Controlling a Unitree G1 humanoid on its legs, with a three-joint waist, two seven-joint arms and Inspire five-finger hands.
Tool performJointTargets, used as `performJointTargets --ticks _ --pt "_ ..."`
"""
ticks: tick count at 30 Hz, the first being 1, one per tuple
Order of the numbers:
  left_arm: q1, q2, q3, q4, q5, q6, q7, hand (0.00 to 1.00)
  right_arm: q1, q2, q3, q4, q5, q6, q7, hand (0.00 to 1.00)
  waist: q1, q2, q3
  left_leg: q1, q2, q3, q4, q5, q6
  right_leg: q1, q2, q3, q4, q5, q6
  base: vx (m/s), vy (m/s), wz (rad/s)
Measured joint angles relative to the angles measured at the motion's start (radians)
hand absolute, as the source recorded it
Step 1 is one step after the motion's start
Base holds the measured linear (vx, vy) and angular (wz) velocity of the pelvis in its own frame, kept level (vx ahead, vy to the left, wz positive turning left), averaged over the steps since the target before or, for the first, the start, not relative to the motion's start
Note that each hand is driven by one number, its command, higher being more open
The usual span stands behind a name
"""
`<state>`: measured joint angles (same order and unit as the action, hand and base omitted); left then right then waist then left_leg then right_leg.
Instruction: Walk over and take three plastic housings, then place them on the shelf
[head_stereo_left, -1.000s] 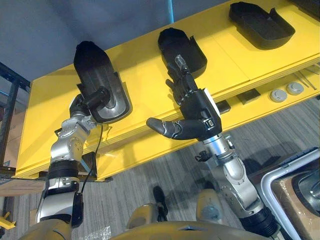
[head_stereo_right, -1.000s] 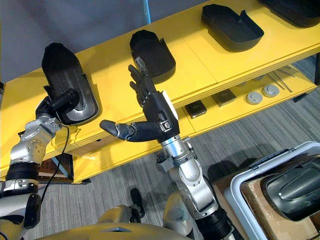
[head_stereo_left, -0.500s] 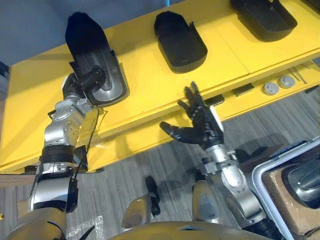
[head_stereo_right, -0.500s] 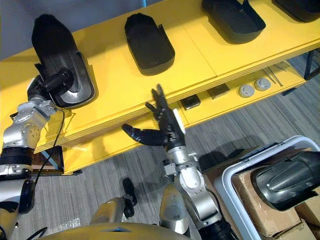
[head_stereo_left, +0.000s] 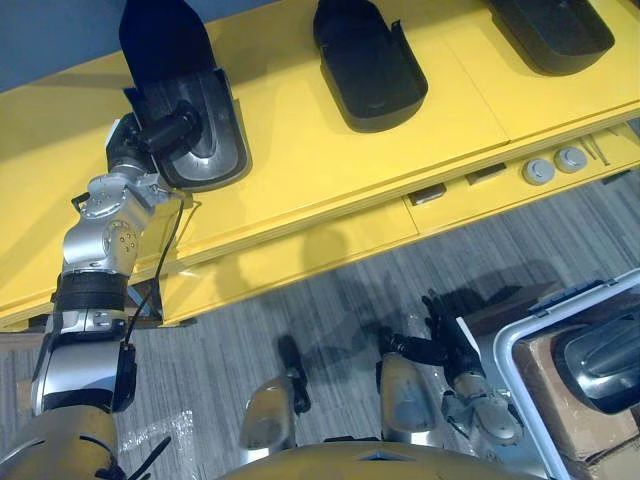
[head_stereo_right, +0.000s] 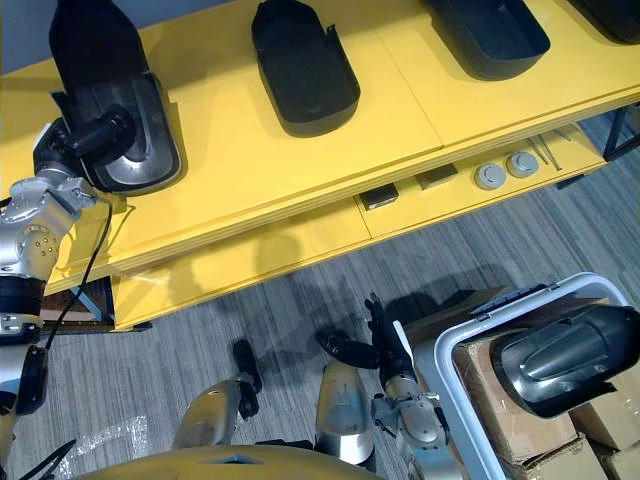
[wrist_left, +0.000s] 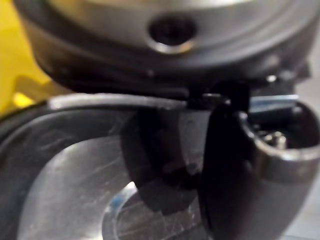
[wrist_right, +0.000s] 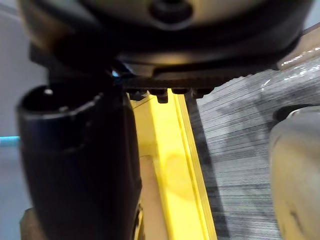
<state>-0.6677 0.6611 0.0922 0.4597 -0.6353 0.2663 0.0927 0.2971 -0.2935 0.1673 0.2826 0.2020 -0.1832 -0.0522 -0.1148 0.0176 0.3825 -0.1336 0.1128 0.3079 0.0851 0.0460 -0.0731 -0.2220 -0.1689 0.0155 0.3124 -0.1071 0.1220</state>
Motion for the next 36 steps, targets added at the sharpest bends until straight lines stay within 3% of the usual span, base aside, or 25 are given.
performJointTargets --ticks 5,6,24,36 --pt "-0.012 0.005 0.0 -0.01 0.0 0.0 -0.01 0.0 -0.034 0.024 -0.021 0.088 0.0 0.002 -0.003 1.0 0.003 -0.013 0.008 -0.007 0.004 -0.002 0.002 0.003 -0.002 -0.002 0.001 -0.008 -0.001 0.0 -0.001 0.0 -0.008 0.04" --pt "-0.012 0.005 0.0 -0.013 0.0 0.0 -0.01 1.0 -0.036 0.024 -0.021 0.102 0.0 0.003 -0.003 1.0 0.003 -0.013 0.008 -0.009 0.004 -0.003 0.004 0.003 -0.002 -0.003 0.001 -0.009 -0.001 0.0 -0.001 0.02 -0.003 0.05" --pt "-0.03 0.002 0.02 -0.036 0.01 0.0 0.014 1.0 -0.039 0.067 -0.031 0.176 0.059 0.025 -0.004 1.0 0.014 -0.031 0.04 -0.007 0.025 -0.007 0.033 -0.001 -0.011 0.019 0.017 -0.017 -0.019 0.007 -0.004 0.0 0.0 0.0" --pt "-0.025 -0.028 0.044 0.006 0.019 -0.002 0.128 1.0 -0.032 0.084 -0.041 0.182 0.054 0.023 -0.046 1.0 -0.003 -0.027 0.038 0.061 0.036 0.021 -0.018 0.006 -0.019 0.062 0.031 -0.01 -0.043 0.012 -0.004 0.01 -0.002 -0.07"
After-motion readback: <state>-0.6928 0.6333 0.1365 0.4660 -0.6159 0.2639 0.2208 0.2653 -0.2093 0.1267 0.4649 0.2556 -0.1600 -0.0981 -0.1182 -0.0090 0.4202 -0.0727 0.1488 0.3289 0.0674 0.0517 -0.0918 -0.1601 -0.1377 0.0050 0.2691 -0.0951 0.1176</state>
